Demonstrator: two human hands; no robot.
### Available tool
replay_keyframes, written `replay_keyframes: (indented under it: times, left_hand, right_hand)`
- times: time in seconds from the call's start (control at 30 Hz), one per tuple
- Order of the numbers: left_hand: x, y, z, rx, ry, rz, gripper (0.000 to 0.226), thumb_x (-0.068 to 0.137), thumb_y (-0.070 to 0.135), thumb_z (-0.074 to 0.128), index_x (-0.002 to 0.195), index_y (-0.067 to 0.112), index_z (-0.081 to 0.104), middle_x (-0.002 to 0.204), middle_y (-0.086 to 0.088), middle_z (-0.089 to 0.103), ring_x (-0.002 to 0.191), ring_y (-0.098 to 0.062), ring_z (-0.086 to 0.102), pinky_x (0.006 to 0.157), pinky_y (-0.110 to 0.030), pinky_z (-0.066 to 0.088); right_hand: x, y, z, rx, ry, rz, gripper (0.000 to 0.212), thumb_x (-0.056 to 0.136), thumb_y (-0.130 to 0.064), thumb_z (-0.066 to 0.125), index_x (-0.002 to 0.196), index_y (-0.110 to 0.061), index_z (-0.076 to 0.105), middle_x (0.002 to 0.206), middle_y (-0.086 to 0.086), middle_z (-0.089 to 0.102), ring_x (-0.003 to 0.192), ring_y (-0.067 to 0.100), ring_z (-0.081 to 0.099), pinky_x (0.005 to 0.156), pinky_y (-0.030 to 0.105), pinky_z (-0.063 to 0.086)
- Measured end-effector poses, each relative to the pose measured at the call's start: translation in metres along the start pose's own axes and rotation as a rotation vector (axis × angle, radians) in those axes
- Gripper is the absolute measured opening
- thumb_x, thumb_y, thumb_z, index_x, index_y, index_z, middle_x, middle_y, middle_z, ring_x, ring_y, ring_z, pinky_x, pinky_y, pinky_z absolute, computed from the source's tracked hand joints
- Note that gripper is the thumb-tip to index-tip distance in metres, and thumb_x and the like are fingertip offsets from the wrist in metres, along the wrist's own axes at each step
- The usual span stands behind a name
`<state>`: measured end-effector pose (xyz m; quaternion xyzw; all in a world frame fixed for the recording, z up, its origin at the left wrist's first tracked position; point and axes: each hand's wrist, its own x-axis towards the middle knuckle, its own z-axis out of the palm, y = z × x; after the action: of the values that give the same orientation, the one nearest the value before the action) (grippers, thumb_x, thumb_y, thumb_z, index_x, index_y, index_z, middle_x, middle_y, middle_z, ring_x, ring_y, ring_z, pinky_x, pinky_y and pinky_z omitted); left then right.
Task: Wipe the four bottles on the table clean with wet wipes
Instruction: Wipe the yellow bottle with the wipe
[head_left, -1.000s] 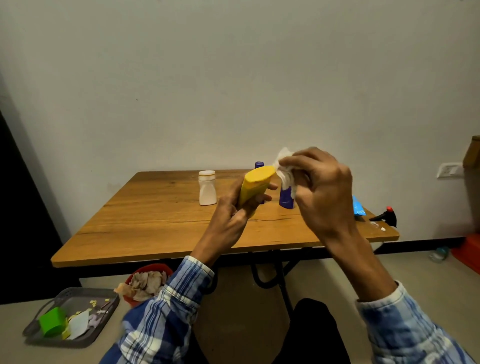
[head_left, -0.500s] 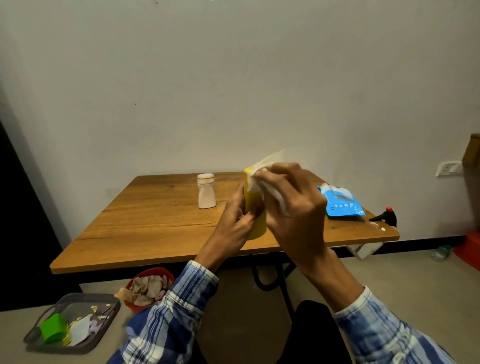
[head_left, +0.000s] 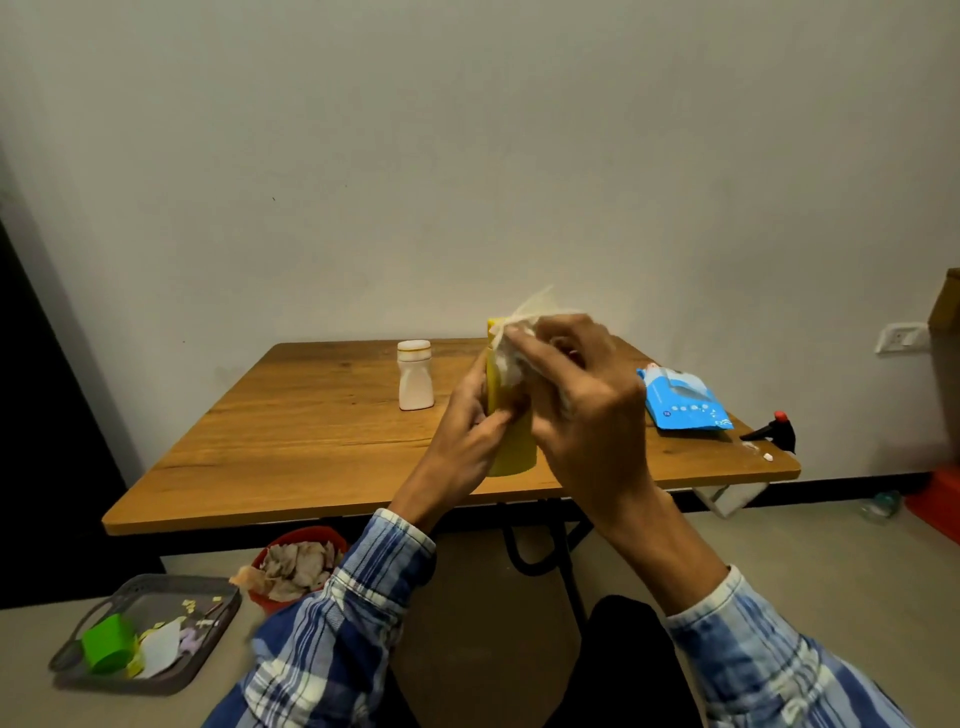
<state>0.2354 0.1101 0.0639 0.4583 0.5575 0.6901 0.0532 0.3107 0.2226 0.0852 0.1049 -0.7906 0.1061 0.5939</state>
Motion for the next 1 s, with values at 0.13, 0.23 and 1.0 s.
replay_keyframes:
  times: [0.13, 0.23, 1.0]
  left_hand:
    - [-0.001, -0.005, -0.003, -0.144, 0.040, -0.093, 0.033, 0.101, 0.013, 0.053, 0.134, 0.015, 0.052, 0.116, -0.013, 0.068, 0.100, -0.025, 0.070, 0.082, -0.038, 0.060]
    - [-0.001, -0.007, 0.000, -0.170, 0.020, -0.161, 0.030, 0.103, 0.016, 0.051, 0.132, 0.011, 0.055, 0.104, -0.015, 0.068, 0.089, -0.025, 0.068, 0.078, -0.040, 0.060]
    - [0.004, -0.006, -0.008, -0.599, 0.221, -0.283, 0.053, 0.107, 0.043, 0.033, 0.105, 0.012, 0.076, 0.104, -0.011, 0.071, 0.095, -0.022, 0.068, 0.084, -0.033, 0.057]
  right_hand:
    - [-0.003, 0.014, -0.001, 0.118, 0.014, 0.155, 0.026, 0.089, -0.001, 0.067, 0.113, -0.009, 0.075, 0.108, 0.007, 0.067, 0.096, 0.016, 0.064, 0.078, 0.023, 0.057]
    - [0.002, 0.026, -0.013, 0.264, 0.168, 0.424, 0.025, 0.089, -0.003, 0.071, 0.113, -0.011, 0.075, 0.106, 0.002, 0.067, 0.098, 0.010, 0.065, 0.077, 0.019, 0.057]
    - [-0.020, -0.008, 0.012, 0.105, -0.316, -0.057, 0.040, 0.078, -0.002, 0.075, 0.118, -0.005, 0.069, 0.108, 0.013, 0.064, 0.093, 0.024, 0.064, 0.077, 0.033, 0.061]
